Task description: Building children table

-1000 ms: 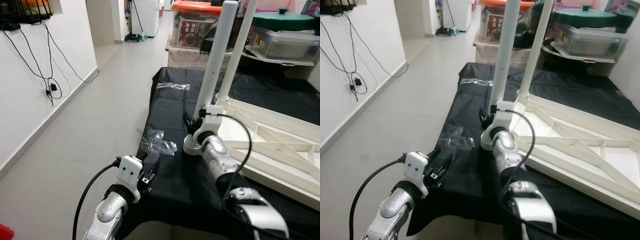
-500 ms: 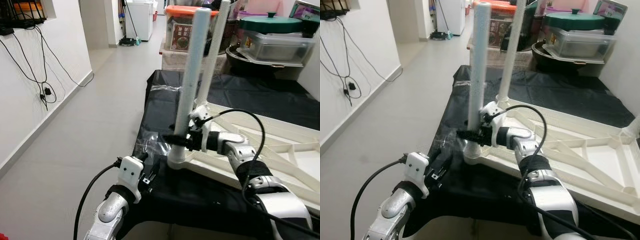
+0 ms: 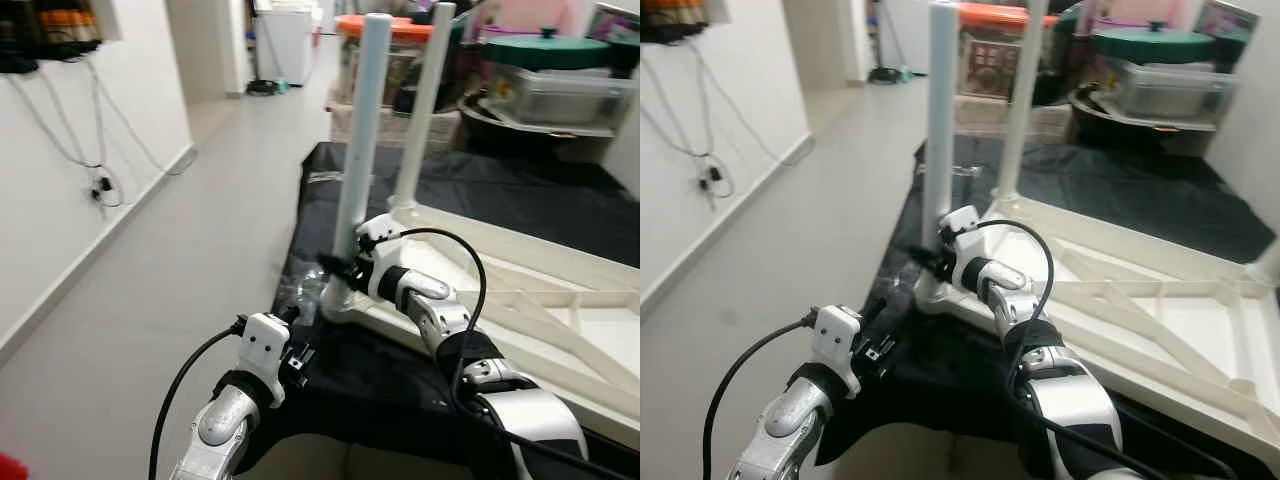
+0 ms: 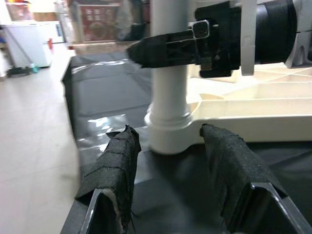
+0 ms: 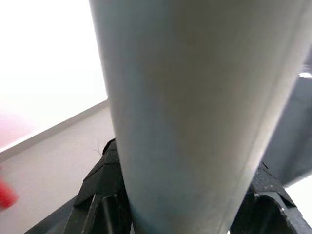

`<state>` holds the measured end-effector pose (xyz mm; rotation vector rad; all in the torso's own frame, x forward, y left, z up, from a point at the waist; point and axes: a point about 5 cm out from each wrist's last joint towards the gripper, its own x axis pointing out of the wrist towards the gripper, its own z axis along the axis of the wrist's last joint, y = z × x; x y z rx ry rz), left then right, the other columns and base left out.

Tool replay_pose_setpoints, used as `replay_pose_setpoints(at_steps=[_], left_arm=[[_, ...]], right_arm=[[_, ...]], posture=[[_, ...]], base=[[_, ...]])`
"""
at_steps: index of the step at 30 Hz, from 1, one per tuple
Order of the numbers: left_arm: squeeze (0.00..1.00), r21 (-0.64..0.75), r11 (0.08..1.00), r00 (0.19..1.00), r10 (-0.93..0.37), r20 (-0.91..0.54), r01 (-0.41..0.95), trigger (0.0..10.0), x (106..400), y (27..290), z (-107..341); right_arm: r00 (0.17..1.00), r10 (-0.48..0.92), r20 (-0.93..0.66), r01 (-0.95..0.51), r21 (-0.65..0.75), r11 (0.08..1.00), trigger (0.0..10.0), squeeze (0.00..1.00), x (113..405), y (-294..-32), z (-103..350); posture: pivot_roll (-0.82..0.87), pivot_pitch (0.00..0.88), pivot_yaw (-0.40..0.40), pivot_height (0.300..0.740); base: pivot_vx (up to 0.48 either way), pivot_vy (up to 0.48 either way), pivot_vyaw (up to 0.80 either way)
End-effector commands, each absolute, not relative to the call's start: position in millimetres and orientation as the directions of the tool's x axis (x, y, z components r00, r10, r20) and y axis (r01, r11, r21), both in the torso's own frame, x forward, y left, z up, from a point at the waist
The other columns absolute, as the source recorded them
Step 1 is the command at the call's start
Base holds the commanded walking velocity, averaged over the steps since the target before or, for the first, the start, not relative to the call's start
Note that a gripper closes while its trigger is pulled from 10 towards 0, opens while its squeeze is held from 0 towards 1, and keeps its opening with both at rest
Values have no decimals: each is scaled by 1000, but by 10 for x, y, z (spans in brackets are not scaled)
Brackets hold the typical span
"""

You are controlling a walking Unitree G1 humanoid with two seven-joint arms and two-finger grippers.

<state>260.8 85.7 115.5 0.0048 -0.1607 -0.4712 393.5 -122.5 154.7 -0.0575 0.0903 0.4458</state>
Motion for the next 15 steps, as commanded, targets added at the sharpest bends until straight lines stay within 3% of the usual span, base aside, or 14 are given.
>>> replay_pose_setpoints(at_steps=[1, 2, 3, 5, 7, 10, 13, 14, 15], left_arm=[[0, 45, 891, 881, -453, 135, 451, 10000, 2603, 871, 1129], [0, 44, 890, 881, -455, 134, 453, 10000, 2604, 871, 1129], [0, 44, 890, 881, -455, 134, 453, 10000, 2604, 871, 1129], [0, 44, 889, 879, -458, 132, 457, 10000, 2605, 869, 1127], [0, 44, 889, 879, -458, 132, 457, 10000, 2605, 869, 1127], [0, 43, 890, 880, -456, 131, 454, 10000, 2610, 866, 1125], [0, 43, 890, 881, -455, 131, 454, 10000, 2612, 864, 1125], [0, 43, 891, 881, -454, 131, 452, 10000, 2613, 865, 1124], [0, 43, 891, 881, -454, 131, 452, 10000, 2613, 865, 1124]], right_arm=[[975, 176, -134, -186, -70, 980, 0, 0, 3925, -1502, 1418], [989, -69, -133, 61, -59, 996, 0, 0, 3890, -1651, 1355], [989, -69, -133, 61, -59, 996, 0, 0, 3890, -1651, 1355], [931, -336, -144, 339, -4, 941, 0, 0, 3775, -1720, 1254], [931, -336, -144, 339, -4, 941, 0, 0, 3775, -1720, 1254], [940, -312, -141, 324, 76, 943, 0, 0, 3748, -1477, 1240], [945, -293, -143, 308, 94, 947, 0, 0, 3755, -1402, 1241], [965, -228, -131, 243, 110, 964, 10000, 0, 3773, -1302, 1257], [965, -228, -131, 243, 110, 964, 10000, 0, 3773, -1302, 1257]], posture=[[21, 0, -38, 740], [23, 0, -41, 740], [23, 0, -41, 740], [24, 0, -38, 740], [24, 0, -38, 740], [27, 0, -49, 740], [27, 0, -49, 740], [27, 0, -49, 740], [27, 0, -49, 740]], base=[[0, 0, 0], [0, 0, 0], [0, 0, 0], [0, 0, 0], [0, 0, 0], [0, 0, 0], [0, 0, 0], [0, 0, 0], [0, 0, 0]])
